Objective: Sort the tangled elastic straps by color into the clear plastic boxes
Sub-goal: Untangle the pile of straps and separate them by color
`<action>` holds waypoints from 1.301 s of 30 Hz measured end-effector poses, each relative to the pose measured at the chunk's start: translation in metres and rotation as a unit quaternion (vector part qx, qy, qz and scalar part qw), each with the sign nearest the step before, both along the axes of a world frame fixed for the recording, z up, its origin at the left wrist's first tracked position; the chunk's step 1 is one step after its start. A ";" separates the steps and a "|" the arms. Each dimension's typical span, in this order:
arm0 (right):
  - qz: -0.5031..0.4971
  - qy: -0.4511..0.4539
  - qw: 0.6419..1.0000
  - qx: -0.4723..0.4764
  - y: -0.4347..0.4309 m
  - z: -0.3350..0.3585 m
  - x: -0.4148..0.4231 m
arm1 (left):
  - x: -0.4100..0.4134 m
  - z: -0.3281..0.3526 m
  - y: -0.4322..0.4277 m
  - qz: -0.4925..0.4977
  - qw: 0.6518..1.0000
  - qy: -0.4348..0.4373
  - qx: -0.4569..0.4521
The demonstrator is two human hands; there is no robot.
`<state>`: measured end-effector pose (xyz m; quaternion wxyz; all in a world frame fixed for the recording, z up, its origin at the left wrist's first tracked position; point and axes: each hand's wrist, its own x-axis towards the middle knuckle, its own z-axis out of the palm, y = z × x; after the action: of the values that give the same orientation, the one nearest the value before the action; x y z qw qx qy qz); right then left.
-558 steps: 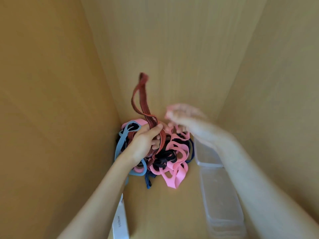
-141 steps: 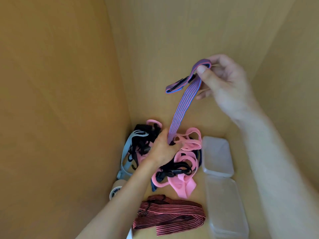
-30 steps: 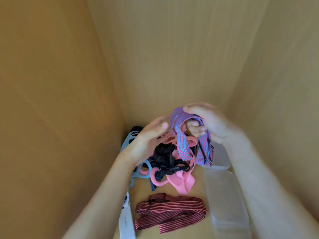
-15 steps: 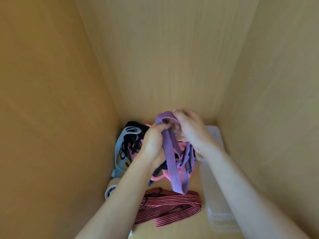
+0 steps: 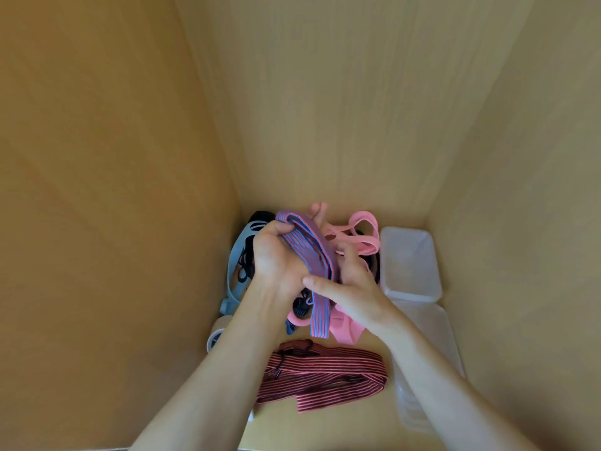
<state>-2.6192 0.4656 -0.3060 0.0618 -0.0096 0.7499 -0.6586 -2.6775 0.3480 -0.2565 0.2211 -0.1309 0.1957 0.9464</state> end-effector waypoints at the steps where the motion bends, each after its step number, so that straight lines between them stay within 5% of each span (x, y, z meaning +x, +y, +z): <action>1: 0.014 -0.019 1.000 0.017 0.003 -0.004 0.001 | 0.000 -0.003 -0.004 0.019 1.000 -0.002 -0.001; 4: 0.046 -0.041 0.993 0.097 0.008 -0.014 0.007 | 0.002 -0.015 -0.021 0.053 0.998 -0.019 -0.021; 8: 0.071 -0.091 0.990 0.084 0.007 -0.018 0.020 | 0.017 -0.035 -0.041 0.028 0.996 -0.041 -0.074; 11: 0.088 -0.123 0.987 0.047 0.013 -0.021 0.028 | 0.034 -0.049 -0.055 0.016 0.991 -0.016 -0.133; 15: 0.070 -0.093 0.985 0.126 0.028 -0.029 0.040 | 0.057 -0.066 -0.075 0.003 0.960 0.051 -0.276; 21: 0.109 -0.052 0.946 0.302 0.036 -0.040 0.067 | 0.094 -0.088 -0.100 -0.068 0.806 0.221 -0.545; 23: 0.125 -0.060 0.935 0.326 0.030 -0.042 0.074 | 0.103 -0.097 -0.107 -0.115 0.697 0.294 -0.644; 26: 0.155 -0.043 0.907 0.389 0.019 -0.053 0.078 | 0.112 -0.111 -0.113 -0.172 0.486 0.365 -0.775; 30: 0.177 0.005 0.844 0.506 0.009 -0.077 0.077 | 0.123 -0.125 -0.108 -0.236 0.350 0.367 -0.829; 32: 0.173 0.001 0.837 0.518 0.008 -0.089 0.080 | 0.129 -0.131 -0.105 -0.265 0.323 0.357 -0.836; 36: 0.181 0.004 0.821 0.541 0.007 -0.103 0.084 | 0.137 -0.133 -0.097 -0.292 0.336 0.399 -0.801; 39: 0.182 0.000 0.842 0.508 0.007 -0.098 0.082 | 0.140 -0.136 -0.091 -0.315 0.326 0.436 -0.777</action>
<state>-2.5369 0.4722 -0.4043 0.1765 -0.1135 0.9641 -0.1626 -2.5377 0.2573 -0.3921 0.1831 0.2600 0.9370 0.1442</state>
